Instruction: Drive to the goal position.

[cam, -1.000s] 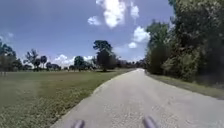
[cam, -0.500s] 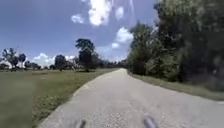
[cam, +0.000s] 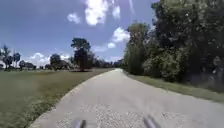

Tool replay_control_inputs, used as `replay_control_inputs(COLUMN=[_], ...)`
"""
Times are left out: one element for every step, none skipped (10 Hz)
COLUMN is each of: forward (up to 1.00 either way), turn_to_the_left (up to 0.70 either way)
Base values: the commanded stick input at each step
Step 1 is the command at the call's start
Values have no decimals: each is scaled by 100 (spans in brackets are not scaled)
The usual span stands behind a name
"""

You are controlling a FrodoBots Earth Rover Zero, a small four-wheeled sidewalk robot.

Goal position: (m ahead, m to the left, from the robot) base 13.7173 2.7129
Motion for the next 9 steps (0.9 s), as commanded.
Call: replay_control_inputs(forward=[50,50,50,50,50,50,50,50,50], turn_to_the_left=[0,0,0,0,0,0,0,0,0])
